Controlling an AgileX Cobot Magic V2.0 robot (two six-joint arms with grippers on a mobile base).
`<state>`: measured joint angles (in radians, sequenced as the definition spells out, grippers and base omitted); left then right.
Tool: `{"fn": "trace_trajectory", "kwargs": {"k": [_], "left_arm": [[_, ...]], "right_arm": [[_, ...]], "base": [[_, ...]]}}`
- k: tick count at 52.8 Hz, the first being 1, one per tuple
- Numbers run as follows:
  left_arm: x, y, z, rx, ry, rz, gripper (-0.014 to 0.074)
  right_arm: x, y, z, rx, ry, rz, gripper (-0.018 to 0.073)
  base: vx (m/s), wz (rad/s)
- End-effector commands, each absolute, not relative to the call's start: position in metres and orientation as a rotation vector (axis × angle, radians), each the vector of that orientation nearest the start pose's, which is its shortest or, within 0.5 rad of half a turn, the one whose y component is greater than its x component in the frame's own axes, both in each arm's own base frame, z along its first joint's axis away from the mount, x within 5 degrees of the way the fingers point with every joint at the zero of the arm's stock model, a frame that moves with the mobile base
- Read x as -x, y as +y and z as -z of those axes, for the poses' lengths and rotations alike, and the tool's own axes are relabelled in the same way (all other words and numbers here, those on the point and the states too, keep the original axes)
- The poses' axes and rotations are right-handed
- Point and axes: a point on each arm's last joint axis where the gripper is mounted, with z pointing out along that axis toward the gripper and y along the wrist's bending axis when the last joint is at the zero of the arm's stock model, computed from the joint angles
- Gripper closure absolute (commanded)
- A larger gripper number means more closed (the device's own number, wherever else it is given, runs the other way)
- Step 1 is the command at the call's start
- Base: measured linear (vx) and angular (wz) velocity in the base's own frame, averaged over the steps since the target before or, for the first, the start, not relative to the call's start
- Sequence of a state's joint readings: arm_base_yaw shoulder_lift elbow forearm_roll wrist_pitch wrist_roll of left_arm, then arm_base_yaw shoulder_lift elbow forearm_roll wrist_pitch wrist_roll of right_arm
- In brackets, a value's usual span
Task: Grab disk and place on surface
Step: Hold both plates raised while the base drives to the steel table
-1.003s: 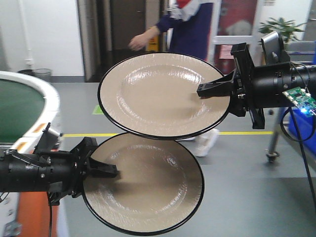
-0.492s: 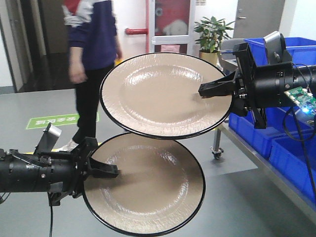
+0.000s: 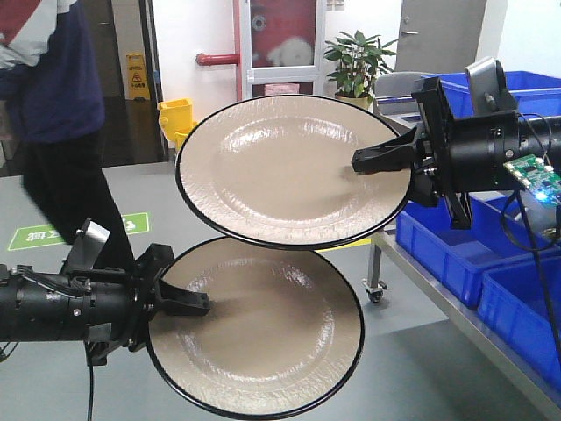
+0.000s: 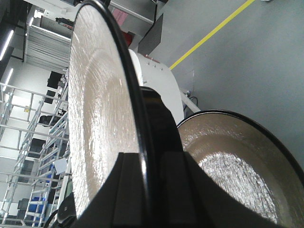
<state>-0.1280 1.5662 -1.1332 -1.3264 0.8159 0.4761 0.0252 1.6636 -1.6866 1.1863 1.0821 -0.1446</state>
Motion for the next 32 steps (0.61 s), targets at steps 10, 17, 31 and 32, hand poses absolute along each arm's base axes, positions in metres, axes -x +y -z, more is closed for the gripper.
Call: {"fn": "trace_trajectory", "kwargs": {"k": [10, 17, 31, 32], "left_arm": [[-0.3167, -0.1091, -0.3374, 0.244, 2.134, 1.462, 0.0598], [-0.3167, -0.1091, -0.3374, 0.244, 2.134, 1.462, 0.0598], [-0.3167, -0.1091, -0.3374, 0.244, 2.134, 1.462, 0.0598], [-0.3167, -0.1091, -0.3374, 0.244, 2.134, 1.462, 0.0598]], "right_arm": [[-0.3385, 0.0833, -0.4657, -0.103, 1.954, -1.545, 0.0567], [-0.3385, 0.0833, -0.4657, -0.103, 1.954, -1.545, 0.0567], [-0.3386, 0.0833, -0.4658, -0.104, 1.953, -1.544, 0.0567], [-0.3386, 0.0833, -0.4658, -0.104, 1.953, -1.544, 0.0567]], "base": [[0.38, 0.02], [0.39, 0.04], [0.41, 0.04], [0.42, 0.02]]}}
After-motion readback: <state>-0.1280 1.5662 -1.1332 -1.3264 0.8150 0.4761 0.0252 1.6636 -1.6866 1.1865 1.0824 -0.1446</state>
